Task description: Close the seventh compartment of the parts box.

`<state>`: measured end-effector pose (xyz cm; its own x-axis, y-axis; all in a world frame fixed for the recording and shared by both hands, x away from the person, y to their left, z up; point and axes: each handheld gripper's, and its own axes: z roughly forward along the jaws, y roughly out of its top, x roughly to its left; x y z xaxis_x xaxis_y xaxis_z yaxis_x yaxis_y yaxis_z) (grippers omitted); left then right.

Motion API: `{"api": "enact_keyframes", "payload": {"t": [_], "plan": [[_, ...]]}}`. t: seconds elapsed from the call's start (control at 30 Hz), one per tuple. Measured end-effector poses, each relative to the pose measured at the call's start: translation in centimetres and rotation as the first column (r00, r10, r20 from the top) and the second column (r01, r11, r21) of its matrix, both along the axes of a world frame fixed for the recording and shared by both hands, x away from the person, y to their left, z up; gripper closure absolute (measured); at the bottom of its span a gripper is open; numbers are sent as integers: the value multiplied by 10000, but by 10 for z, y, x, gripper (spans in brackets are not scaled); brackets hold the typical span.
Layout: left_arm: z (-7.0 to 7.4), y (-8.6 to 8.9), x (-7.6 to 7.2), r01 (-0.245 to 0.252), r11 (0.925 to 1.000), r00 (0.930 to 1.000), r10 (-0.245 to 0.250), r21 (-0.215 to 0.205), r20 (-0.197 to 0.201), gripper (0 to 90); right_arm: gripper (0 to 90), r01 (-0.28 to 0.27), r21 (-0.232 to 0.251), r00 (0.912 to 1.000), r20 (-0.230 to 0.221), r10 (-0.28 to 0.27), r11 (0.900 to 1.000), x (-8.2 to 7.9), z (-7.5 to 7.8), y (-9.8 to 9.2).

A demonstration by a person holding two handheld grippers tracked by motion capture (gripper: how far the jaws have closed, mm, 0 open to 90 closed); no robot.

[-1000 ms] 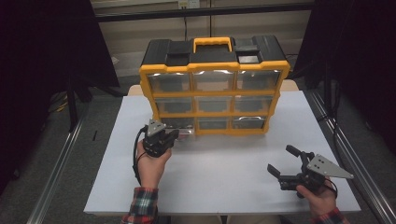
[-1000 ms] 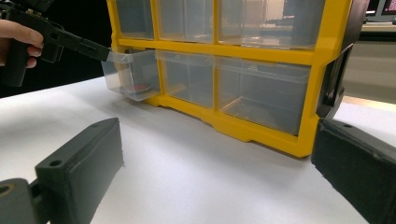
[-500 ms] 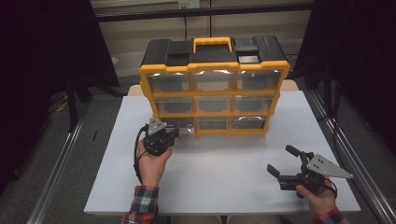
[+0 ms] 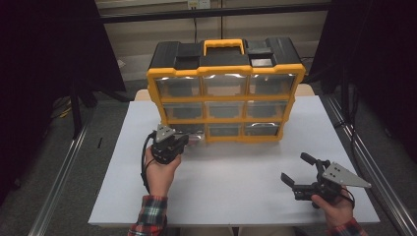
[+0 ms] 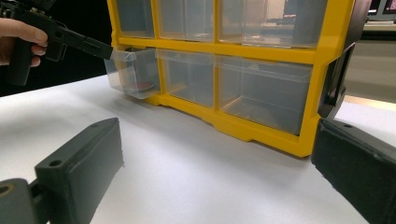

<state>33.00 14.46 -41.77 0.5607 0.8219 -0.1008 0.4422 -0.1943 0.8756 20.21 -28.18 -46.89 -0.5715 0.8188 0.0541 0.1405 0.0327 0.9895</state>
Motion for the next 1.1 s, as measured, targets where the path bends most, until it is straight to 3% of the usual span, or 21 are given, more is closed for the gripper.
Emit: {"api": "enact_keyframes", "payload": {"t": [1.1], "plan": [[-2,-2,4,-198,9996,9997,195,219,115,900,18,18,-23,10000,-40,-18,10000,-1,0,-1]]}}
